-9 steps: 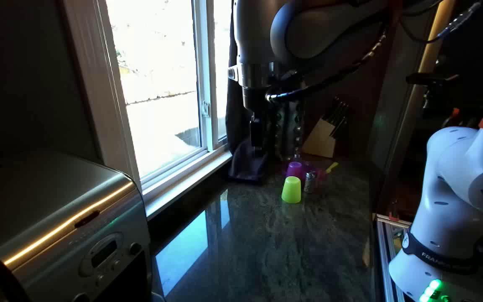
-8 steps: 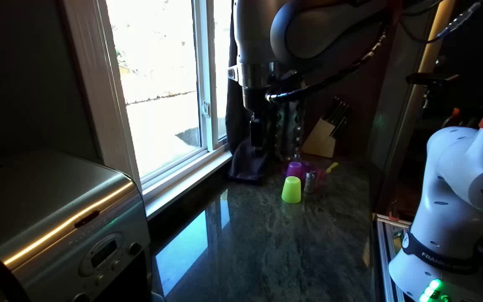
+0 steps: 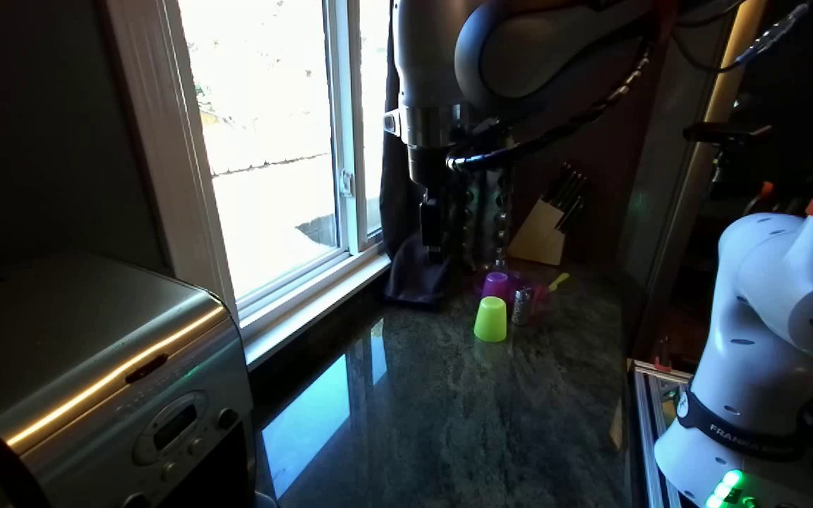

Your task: Draw the curtain closed.

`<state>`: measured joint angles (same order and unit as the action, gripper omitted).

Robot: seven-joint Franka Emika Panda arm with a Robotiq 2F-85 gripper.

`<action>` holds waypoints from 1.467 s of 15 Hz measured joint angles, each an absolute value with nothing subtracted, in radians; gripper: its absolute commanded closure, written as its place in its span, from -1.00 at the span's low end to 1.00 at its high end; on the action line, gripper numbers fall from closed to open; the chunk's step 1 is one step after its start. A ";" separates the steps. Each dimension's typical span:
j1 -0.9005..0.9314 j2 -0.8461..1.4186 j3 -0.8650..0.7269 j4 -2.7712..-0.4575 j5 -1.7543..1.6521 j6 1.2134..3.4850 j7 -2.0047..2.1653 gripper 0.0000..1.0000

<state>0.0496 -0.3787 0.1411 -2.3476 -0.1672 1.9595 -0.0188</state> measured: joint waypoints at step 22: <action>-0.251 -0.199 -0.095 -1.700 -0.294 2.311 0.422 -1.00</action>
